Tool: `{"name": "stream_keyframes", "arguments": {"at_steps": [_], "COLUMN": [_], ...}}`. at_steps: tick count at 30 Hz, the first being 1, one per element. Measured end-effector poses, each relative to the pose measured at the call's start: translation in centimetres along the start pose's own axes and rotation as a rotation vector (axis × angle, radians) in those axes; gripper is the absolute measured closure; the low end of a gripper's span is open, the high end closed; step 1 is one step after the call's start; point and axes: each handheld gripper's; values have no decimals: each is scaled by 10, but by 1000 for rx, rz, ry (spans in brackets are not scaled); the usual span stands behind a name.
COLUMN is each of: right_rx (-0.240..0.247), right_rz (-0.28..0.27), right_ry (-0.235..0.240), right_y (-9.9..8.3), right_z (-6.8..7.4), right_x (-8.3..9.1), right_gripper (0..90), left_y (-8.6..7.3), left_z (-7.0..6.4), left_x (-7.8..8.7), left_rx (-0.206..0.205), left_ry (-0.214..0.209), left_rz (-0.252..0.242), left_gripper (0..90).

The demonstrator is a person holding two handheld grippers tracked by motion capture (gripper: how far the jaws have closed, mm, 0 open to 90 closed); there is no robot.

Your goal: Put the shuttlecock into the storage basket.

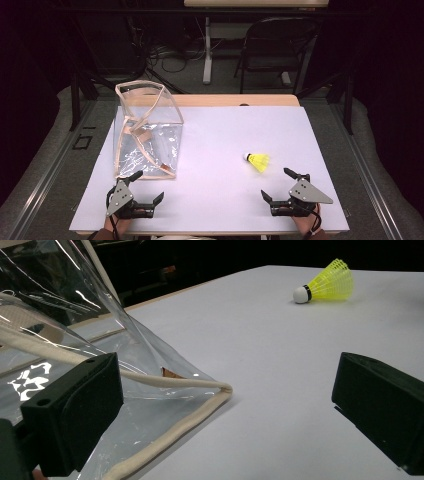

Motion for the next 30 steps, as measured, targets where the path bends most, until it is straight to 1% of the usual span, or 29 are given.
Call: {"name": "stream_keyframes", "arguments": {"at_steps": [8, 9, 13, 15, 21, 30], "right_rx": [4, 9, 3, 3, 14, 3], "right_rz": [27, 29, 40, 54, 75, 118], "right_ry": [-4, -7, -6, -1, 15, 54], "right_y": [2, 2, 3, 3, 4, 3], "right_z": [-6, -8, -14, -16, -23, -37], "right_x": [-7, -9, -14, -17, -25, -41], "right_gripper": [0, 0, 0, 0, 0, 0], "left_y": [0, 0, 0, 0, 0, 0], "left_z": [1, 1, 0, 0, 0, 0], "left_x": [-1, -1, -1, -1, -1, -1], "left_rx": [-3, -3, -3, -4, -6, -7], "left_ry": [-1, -1, -1, -1, -4, -4], "left_rz": [6, 6, 6, 4, 7, 10], "left_gripper": [0, 0, 0, 0, 0, 0]}}
Point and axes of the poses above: each handheld gripper's, and its own axes: x roughly backward along the jaws, y roughly out of its top, z roughly to its left, and after that the axes turned 14 degrees about -y, right-handed
